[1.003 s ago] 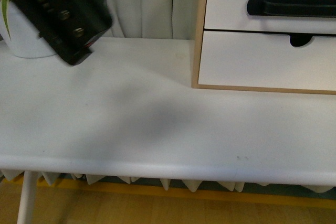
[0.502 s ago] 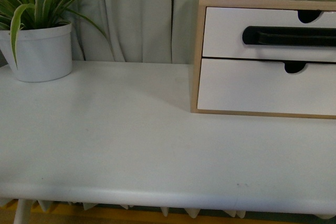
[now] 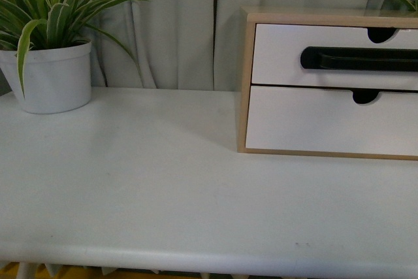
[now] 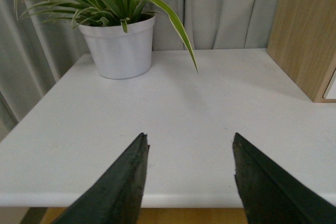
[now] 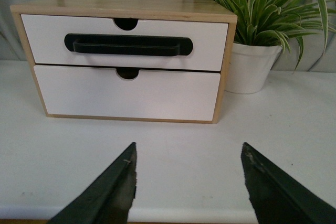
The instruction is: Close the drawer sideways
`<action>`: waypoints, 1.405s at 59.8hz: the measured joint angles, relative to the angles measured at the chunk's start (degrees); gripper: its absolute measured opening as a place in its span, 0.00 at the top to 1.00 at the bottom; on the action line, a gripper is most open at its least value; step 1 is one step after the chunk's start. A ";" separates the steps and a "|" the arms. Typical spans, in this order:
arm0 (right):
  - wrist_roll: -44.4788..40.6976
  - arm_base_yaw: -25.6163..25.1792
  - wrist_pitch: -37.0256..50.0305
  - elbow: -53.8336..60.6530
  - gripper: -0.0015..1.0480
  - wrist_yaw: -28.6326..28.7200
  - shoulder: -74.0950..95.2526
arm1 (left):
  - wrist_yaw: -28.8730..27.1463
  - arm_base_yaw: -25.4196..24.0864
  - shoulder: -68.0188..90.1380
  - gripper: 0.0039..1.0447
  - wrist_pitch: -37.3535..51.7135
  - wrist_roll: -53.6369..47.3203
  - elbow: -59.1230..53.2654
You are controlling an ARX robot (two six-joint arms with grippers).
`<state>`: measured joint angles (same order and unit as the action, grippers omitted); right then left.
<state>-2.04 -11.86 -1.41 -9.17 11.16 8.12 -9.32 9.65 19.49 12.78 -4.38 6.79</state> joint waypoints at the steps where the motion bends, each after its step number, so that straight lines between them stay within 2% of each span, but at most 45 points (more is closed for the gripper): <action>1: 0.09 0.24 0.02 0.15 0.56 -0.26 -0.11 | 0.26 -0.37 -0.35 0.53 -0.13 0.48 -0.26; 5: 0.63 1.99 0.15 1.22 0.67 -1.88 -0.98 | 1.66 -1.64 -1.66 0.65 -0.59 2.16 -1.20; 7: 0.83 4.22 0.15 1.79 0.74 -5.18 -1.73 | 2.36 -2.19 -2.23 0.71 -0.85 2.67 -1.53; 10: 1.09 9.40 0.20 2.60 0.86 -10.36 -2.58 | 8.37 -7.02 -3.85 0.84 -1.73 3.21 -2.29; 13: 1.07 11.34 0.24 3.39 0.98 -10.29 -3.19 | 8.50 -9.20 -4.92 0.97 -2.21 3.63 -2.78; 30: 1.29 11.61 0.72 5.51 0.99 -10.91 -4.96 | 9.18 -9.49 -8.70 0.96 -4.24 4.26 -4.46; 37: 1.31 11.63 0.83 6.34 0.99 -10.95 -5.55 | 9.35 -9.51 -17.75 0.96 -12.61 4.26 -6.25; 68: 1.33 11.63 1.20 8.76 0.99 -10.95 -7.89 | 9.31 -9.51 -19.26 0.96 -12.79 4.44 -6.25; 71: 1.31 11.63 1.20 8.76 0.94 -10.93 -7.89 | 9.31 -9.51 -19.26 0.92 -12.79 4.50 -6.25; 77: 1.31 11.63 1.20 8.76 0.73 -10.95 -7.89 | 9.31 -9.51 -19.26 0.69 -12.79 4.48 -6.25; 84: 1.33 11.63 1.20 8.76 0.53 -10.95 -7.89 | 9.31 -9.51 -19.26 0.50 -12.79 4.48 -6.25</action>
<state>-0.71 -0.23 -0.21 -0.40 0.21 0.23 -0.01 0.14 0.23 -0.01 0.10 0.54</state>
